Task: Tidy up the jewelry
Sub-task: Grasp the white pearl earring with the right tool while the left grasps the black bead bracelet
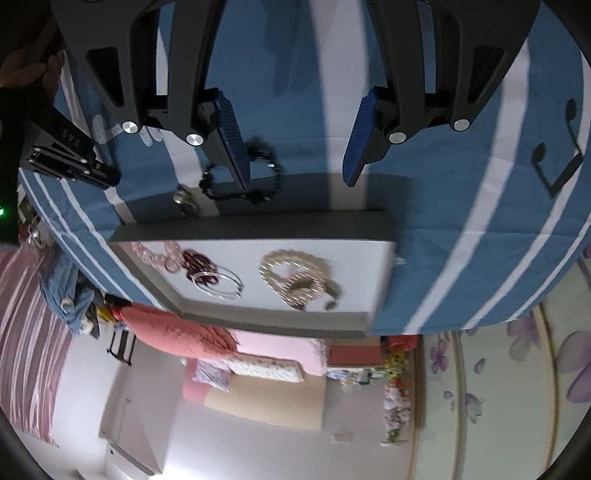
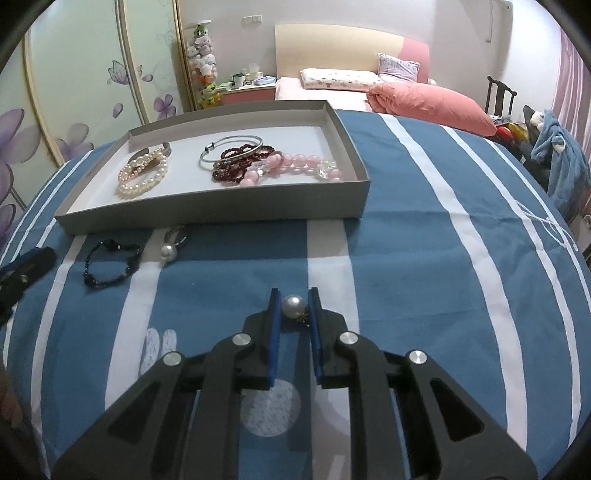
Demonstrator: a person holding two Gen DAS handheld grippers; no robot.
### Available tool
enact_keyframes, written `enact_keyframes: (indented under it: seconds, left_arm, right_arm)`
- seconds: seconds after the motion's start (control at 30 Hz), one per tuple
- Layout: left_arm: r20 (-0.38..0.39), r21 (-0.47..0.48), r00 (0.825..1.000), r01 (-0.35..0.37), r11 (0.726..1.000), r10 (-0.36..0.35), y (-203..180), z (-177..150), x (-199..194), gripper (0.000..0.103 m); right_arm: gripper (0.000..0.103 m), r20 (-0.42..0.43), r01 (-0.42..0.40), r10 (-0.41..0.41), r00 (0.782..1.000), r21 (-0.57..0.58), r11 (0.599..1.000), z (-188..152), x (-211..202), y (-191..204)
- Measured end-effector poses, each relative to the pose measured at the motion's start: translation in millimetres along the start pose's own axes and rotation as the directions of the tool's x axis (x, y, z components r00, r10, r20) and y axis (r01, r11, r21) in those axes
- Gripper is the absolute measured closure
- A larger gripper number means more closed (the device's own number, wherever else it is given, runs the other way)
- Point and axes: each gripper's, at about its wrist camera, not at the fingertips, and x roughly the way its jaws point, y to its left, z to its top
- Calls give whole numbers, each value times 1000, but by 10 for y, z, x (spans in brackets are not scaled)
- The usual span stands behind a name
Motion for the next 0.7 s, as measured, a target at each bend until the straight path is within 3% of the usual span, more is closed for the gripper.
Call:
enact_keyframes:
  seconds: [0.33,0.37,0.47,0.7]
  left_arm:
    - [-102,67,994,-36,997,43,-226,45,375,70]
    - [-101,75,994,-38,996,46,-235,44,369,82]
    - [-105,97,991,-70,993,80,-222,26,364,95]
    - [-102,91,985,-128,988,137,44,-74,205,97]
  right_arm:
    - [87,-1,-18,18,1000,5,1000,9,11,-11]
    - [87,-1,-18,18,1000,6,1000,11,12,-10]
    - [87,-1,-18,18,1000,5,1000,12,13,-11]
    - [87,-1,-14,14,1000,-37,999,15,22,80]
